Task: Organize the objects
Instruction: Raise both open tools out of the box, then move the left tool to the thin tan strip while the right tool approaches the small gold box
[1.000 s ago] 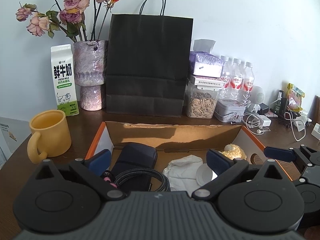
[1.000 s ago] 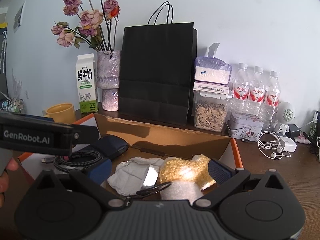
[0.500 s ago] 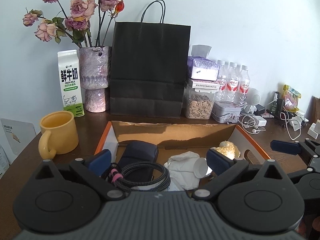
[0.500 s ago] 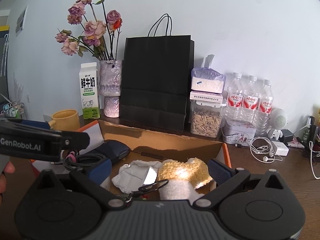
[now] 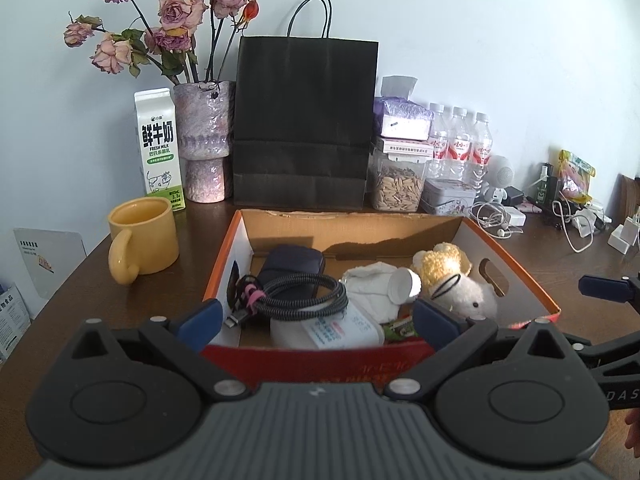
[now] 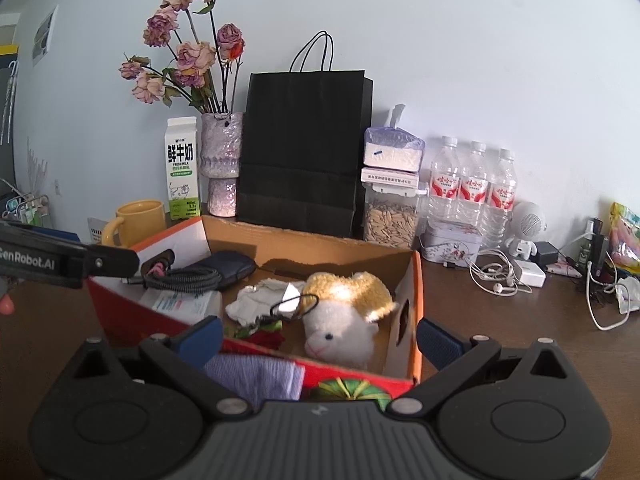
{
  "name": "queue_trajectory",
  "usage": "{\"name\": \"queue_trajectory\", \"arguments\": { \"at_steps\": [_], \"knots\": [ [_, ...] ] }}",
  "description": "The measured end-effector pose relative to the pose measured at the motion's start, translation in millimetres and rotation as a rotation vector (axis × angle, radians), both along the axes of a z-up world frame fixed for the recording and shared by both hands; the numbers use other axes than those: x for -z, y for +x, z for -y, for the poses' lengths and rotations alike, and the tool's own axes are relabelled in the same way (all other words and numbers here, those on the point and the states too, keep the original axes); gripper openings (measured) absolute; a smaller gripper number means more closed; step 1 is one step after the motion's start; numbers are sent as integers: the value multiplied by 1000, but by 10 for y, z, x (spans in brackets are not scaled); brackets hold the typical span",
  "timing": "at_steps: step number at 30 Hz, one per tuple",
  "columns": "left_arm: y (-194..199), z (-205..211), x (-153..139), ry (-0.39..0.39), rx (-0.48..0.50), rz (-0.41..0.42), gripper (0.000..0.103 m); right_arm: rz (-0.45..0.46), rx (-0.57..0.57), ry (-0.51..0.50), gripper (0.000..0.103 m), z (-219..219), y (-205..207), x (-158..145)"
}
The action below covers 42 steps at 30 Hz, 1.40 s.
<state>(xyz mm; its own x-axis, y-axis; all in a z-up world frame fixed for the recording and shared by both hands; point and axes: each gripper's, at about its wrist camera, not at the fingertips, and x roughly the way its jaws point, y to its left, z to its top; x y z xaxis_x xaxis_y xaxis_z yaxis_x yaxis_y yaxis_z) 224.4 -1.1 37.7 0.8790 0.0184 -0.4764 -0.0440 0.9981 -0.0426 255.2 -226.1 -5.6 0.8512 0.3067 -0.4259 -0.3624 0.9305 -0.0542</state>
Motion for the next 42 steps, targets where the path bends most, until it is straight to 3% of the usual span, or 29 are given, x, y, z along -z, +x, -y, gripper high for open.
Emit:
{"name": "queue_trajectory", "arguments": {
  "at_steps": [24, 32, 35, 37, 42],
  "knots": [
    [-748, -18, 528, -20, 12, -159, 103, -136, 41, -26, 103, 548, -734, 446],
    [-725, 132, 656, -10, 31, -191, 103, -160, 53, -2, 103, 602, -710, 543],
    [-678, 180, 685, -24, -6, -172, 103, -167, 57, 3, 103, 608, -676, 570],
    [-618, 231, 711, -25, -8, -178, 101, -171, 58, 7, 103, 611, -663, 590],
    [-516, 363, 781, 0, -12, -194, 82, -170, 57, 3, 103, 615, -641, 595]
  ]
}}
